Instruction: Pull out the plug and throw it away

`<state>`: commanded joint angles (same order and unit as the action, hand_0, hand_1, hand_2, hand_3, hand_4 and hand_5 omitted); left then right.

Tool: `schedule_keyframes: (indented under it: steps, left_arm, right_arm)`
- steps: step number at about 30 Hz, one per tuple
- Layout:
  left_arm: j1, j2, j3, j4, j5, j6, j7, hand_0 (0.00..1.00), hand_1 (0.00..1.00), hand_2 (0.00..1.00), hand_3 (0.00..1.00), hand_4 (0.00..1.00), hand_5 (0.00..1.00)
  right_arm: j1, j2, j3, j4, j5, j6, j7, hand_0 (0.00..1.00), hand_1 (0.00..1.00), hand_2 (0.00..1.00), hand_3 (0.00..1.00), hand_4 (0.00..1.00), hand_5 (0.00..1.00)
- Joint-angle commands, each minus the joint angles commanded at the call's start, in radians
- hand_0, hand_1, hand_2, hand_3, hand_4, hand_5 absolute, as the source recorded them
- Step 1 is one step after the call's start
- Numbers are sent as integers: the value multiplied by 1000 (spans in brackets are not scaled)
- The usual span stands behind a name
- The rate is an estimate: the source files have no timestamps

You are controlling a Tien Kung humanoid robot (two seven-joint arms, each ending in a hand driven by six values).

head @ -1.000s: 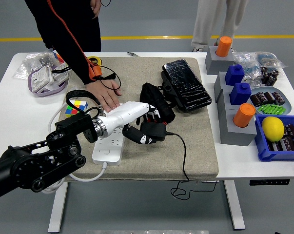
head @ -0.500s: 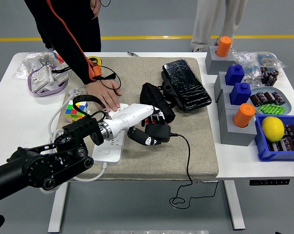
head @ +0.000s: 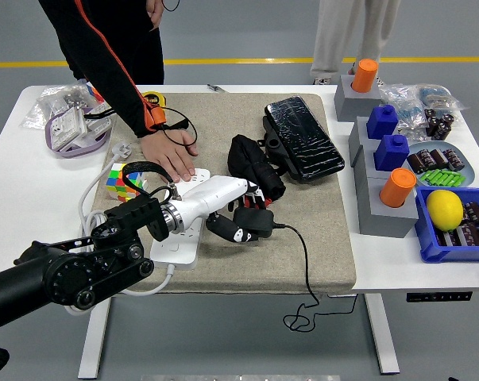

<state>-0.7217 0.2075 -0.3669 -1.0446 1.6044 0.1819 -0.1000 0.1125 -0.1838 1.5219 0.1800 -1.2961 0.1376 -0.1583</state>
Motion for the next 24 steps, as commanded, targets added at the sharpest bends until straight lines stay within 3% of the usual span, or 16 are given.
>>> schedule_keyframes:
  steps: [3, 4, 9, 10, 15, 17, 21, 24]
  left_arm:
    - [3, 2, -1, 0, 4, -9, 8, 381, 502, 515, 566, 914, 2]
    - [3, 3, -1, -1, 8, -8, 7, 507, 705, 712, 741, 998, 104]
    - [4, 3, -5, 1, 30, -9, 13, 507, 705, 712, 741, 998, 104]
    - [4, 4, -5, 1, 30, -8, 13, 648, 819, 815, 842, 998, 206]
    - [8, 7, -12, -2, 39, -15, 18, 648, 819, 815, 842, 998, 206]
    - [13, 13, -31, -15, 43, -19, 19, 704, 863, 859, 871, 998, 246]
    - [39, 42, -109, -78, 55, -38, 27, 704, 863, 859, 871, 998, 246]
    - [78, 89, -194, -170, 67, -70, 63, 697, 854, 851, 867, 998, 275]
  right_arm:
    - [-1, 0, 1, 0, 0, 0, 0, 640, 677, 685, 601, 998, 474]
    - [-1, 0, 1, 0, -1, 0, 0, 641, 677, 685, 600, 998, 473]
    - [-1, 0, -3, 0, 2, 0, 1, 641, 677, 685, 600, 998, 473]
    - [-1, 0, -3, 0, 2, 0, 1, 641, 677, 685, 601, 998, 473]
    - [-2, 0, -3, 0, 1, 1, 1, 641, 677, 685, 601, 998, 473]
    - [-2, 0, 1, 0, -1, 0, 1, 640, 677, 685, 601, 998, 474]
    - [-2, 1, 6, 0, -4, 1, 1, 640, 677, 685, 601, 998, 474]
    - [-2, 2, 11, 0, -6, 1, 2, 643, 677, 685, 601, 998, 473]
